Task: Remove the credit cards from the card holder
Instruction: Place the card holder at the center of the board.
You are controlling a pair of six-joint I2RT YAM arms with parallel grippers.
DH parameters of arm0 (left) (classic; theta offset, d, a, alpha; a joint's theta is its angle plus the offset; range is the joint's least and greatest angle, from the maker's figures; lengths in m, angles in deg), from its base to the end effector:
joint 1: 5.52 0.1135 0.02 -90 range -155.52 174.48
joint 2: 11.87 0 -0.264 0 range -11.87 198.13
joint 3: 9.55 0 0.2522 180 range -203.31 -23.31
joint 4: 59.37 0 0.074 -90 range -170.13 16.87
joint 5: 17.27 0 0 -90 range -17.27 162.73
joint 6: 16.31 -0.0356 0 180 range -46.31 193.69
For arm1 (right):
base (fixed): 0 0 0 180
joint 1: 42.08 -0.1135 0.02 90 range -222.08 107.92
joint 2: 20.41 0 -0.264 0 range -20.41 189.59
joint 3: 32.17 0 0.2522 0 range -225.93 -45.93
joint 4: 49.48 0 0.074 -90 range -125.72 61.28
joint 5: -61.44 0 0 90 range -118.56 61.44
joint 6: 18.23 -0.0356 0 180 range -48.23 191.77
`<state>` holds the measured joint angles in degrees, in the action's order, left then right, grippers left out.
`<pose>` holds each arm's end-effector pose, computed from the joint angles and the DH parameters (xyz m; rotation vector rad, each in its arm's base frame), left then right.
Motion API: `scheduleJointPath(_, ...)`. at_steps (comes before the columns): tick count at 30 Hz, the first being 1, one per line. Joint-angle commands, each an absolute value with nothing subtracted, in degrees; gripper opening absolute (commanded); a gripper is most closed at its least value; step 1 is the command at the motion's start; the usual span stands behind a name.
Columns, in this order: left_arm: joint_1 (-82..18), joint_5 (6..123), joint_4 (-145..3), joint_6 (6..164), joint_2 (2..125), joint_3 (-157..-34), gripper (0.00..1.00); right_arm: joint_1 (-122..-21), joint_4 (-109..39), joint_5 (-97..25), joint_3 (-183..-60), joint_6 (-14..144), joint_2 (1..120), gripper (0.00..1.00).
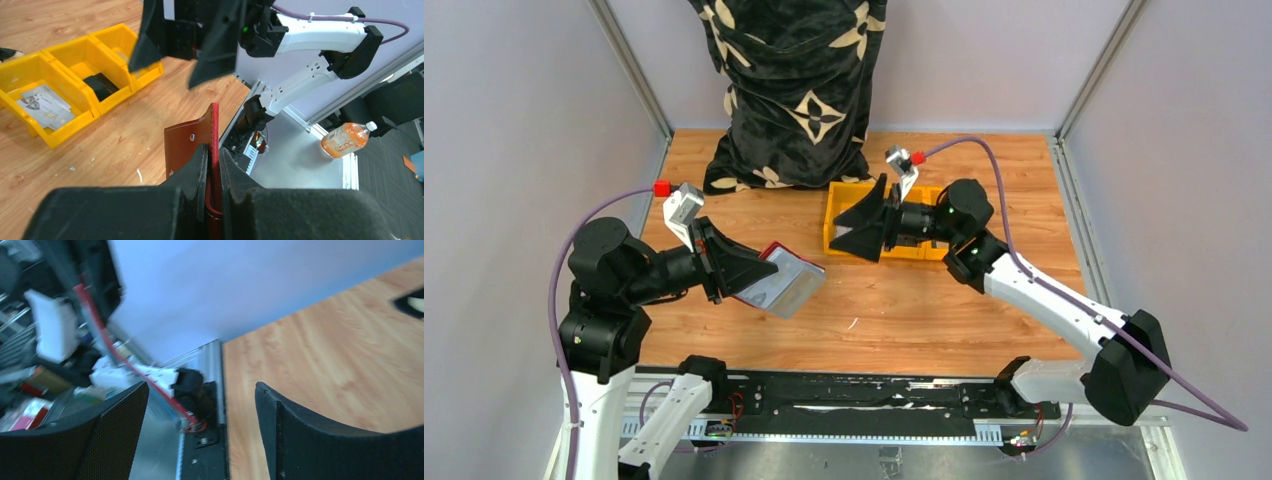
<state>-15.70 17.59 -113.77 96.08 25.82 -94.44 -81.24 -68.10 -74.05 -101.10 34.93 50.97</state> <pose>0.0697 -0.0422 0.4481 0.5737 1.7035 -1.2220 0.2032 0.1982 0.3805 -0.7962 1.3612 1.5834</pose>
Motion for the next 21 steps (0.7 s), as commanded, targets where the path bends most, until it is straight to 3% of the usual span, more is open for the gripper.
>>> scheduleJointPath(1,-15.9,15.2,-110.5,98.0,25.2,-95.0,0.00,-88.2,-78.4,-80.9,-99.5,34.7,48.7,0.82)
scheduleJointPath(11,-15.9,15.3,-111.8,95.6,25.6,-94.8,0.00,-96.0,-79.9,-82.8,-98.7,38.9,50.9,0.82)
scheduleJointPath(14,-15.9,16.9,-113.2,91.0,25.8,-94.4,0.00,-97.1,-77.8,-82.0,-97.3,39.5,51.4,0.76)
scheduleJointPath(17,-15.9,20.3,-116.2,84.3,26.4,-93.2,0.00,-97.2,-71.6,-77.8,-97.1,40.6,51.6,0.60)
scheduleJointPath(21,-15.9,24.2,-117.6,78.0,27.2,-90.4,0.00,-97.2,-65.4,-75.2,-98.8,37.9,54.7,0.19)
